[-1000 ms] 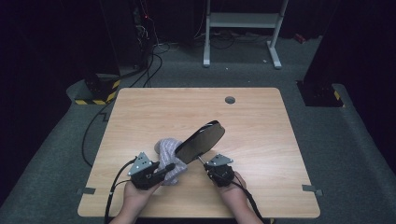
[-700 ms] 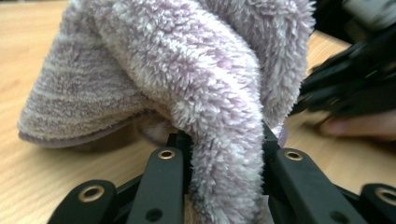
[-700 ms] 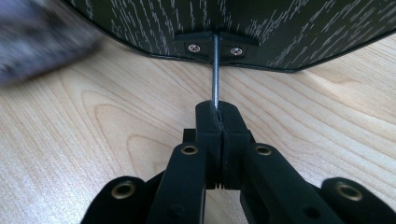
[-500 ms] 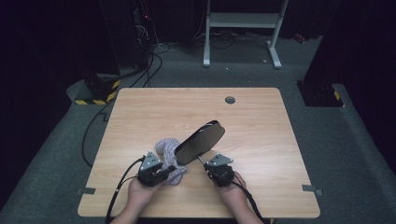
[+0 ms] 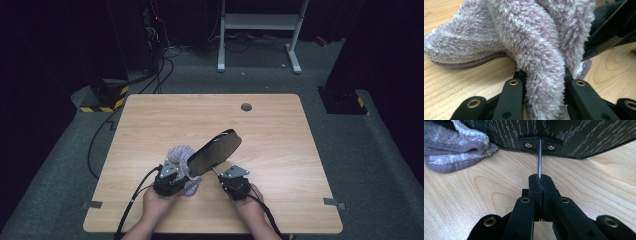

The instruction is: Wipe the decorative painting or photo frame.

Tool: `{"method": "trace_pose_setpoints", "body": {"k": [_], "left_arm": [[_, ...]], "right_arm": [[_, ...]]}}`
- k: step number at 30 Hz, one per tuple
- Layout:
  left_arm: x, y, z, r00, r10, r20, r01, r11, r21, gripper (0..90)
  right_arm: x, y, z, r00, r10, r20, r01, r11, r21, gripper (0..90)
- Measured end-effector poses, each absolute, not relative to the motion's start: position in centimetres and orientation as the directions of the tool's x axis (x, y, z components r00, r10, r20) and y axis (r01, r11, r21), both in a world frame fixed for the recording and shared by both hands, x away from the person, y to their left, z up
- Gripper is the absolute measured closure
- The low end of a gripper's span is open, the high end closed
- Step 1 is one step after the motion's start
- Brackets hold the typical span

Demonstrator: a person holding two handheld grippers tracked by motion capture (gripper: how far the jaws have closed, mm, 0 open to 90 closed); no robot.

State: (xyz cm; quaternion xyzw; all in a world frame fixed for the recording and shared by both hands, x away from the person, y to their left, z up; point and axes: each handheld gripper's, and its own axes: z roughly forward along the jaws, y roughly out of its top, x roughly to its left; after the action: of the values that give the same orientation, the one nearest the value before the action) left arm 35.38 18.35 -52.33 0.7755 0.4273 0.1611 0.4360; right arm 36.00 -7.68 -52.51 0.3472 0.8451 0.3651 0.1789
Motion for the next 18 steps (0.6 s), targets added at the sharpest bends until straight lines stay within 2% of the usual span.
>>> {"method": "trace_pose_setpoints", "body": {"k": [6,18], "left_arm": [[34.5,19.3,-50.9,0.59,0.788,-0.177,0.504,-0.189,0.843,73.0],[31.5,20.2,-47.7,0.645,0.739,-0.193,0.412,-0.124,0.903,72.0]], "right_arm": [[36.0,-7.8,-52.5,-0.697,0.716,-0.043,0.459,0.491,0.741,88.8],[36.0,-7.6,-52.5,-0.7,0.712,-0.058,0.447,0.5,0.741,88.7]]}}
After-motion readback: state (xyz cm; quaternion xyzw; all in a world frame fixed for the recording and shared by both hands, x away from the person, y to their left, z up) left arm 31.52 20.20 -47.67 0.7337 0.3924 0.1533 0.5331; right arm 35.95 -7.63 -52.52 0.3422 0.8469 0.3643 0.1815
